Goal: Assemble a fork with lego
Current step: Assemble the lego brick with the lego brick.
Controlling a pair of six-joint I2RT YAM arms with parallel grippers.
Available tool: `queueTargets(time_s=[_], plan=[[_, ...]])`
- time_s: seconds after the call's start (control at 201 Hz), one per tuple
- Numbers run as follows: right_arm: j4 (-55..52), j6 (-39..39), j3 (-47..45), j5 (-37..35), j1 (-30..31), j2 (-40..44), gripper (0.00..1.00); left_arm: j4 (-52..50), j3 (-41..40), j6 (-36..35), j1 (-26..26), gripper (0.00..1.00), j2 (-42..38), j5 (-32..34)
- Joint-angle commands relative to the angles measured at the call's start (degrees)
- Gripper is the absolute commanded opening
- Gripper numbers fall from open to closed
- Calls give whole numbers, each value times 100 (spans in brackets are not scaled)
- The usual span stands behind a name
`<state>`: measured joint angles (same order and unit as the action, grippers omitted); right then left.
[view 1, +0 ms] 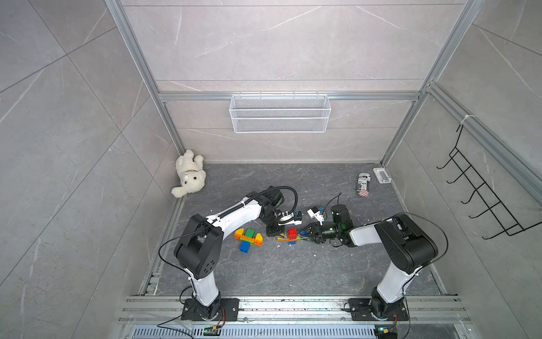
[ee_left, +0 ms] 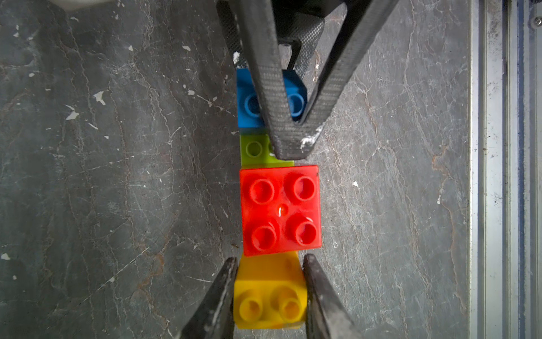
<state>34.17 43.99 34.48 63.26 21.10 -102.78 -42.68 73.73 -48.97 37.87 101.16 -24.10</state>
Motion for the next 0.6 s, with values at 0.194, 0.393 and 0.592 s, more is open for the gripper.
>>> queueTargets(time_s=[0.194, 0.393, 0.592], plan=[[20, 75, -196, -192, -42, -374, 44, -213, -373, -137, 111, 2, 111, 131], [-86, 71, -331, -232, -84, -392, 44, -67, -397, -44, 90, 2, 306, 131], [1, 205, -431, -279, -99, -545, 44, -210, -457, 28, 19, 1, 385, 67]])
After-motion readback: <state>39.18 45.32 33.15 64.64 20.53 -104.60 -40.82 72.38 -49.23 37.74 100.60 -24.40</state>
